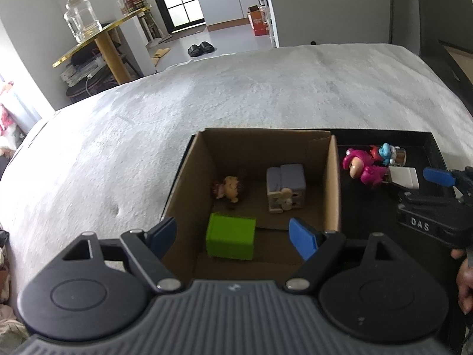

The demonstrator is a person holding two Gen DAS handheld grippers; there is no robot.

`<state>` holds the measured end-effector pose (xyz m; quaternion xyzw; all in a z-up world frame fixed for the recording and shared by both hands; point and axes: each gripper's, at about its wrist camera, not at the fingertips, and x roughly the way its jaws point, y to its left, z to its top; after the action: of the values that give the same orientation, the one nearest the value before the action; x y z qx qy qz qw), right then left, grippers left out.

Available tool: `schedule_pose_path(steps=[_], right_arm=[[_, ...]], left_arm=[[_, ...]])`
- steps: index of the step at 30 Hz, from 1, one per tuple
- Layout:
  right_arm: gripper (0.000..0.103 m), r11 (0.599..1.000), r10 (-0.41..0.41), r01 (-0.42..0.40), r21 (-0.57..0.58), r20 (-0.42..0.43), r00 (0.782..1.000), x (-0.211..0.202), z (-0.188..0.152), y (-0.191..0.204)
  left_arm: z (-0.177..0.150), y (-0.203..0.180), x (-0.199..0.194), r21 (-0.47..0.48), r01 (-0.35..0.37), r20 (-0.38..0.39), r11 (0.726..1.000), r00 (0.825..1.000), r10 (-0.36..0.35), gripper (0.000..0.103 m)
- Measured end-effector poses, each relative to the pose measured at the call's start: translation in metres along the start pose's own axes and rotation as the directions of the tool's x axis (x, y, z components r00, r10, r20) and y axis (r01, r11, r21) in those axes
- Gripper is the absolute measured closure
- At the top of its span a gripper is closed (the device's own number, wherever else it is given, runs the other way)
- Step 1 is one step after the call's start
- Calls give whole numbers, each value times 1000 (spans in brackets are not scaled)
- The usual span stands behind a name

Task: Organize rigid objects
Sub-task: 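Withdraw the right tool and move it to the white block, then close the right gripper on the white block and lift it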

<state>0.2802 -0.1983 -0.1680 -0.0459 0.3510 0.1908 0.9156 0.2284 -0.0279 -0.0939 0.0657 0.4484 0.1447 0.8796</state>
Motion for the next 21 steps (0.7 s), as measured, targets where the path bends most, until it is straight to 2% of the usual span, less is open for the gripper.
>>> schedule_pose_path(steps=[11,13,14,15,21], right_arm=[[38,997,-9,12,71,-44,999,26,-4,-15],[42,997,-15,19,80,-54,998,31,-5,-17],[50,997,-24,28,76,-65,998,32,-7,-16],[53,997,-30,34,67,-63,998,31,-8,-16],[53,998,-44,48,33,-107,993,20,-11,-14]], left_arm=[[5,-5,8,5,-18,-7,1000,1000,18,21],[5,-5,8,5,-16,-6,1000,1000,16,21],[5,-5,8,6,-17,-5,1000,1000,17,21],[5,-4,8,5,-20,-5,1000,1000,20,21],[3,0,5,-8,-19,1,1000,1000,19,21]])
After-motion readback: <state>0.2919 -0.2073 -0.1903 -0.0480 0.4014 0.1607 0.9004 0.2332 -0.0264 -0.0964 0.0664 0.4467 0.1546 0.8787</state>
